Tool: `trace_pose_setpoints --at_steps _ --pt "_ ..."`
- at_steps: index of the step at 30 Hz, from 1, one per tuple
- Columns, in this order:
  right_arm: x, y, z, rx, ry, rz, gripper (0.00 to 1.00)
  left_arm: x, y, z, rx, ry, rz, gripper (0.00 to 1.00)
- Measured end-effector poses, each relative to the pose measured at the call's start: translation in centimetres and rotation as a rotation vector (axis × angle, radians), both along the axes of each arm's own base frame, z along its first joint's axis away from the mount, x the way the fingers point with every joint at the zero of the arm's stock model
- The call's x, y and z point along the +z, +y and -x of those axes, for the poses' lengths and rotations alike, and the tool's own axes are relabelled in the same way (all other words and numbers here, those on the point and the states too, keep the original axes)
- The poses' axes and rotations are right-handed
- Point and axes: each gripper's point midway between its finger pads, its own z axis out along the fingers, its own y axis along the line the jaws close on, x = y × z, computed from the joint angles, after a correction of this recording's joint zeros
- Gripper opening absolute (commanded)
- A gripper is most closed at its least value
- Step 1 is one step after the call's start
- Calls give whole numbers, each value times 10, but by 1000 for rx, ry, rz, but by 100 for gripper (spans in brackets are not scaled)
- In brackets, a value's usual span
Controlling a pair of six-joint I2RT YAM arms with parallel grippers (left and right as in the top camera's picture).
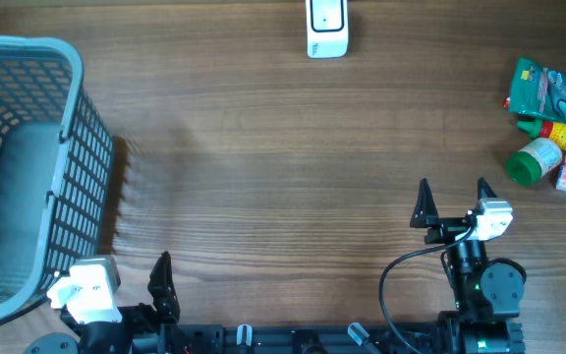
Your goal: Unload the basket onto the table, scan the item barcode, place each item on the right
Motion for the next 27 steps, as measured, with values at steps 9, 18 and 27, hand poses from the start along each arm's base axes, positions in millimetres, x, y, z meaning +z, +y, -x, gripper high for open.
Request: trace_pose_setpoints --at_steps 9,18,27 --pt "0 0 0 0 0 0 100 6 -8 -2 -66 -29 0 100" --pt "0 0 0 0 0 0 100 23 -24 -33 -179 -332 -3 100" --pt "0 0 0 0 0 0 100 -21 -28 -84 -223 -404 -4 100"
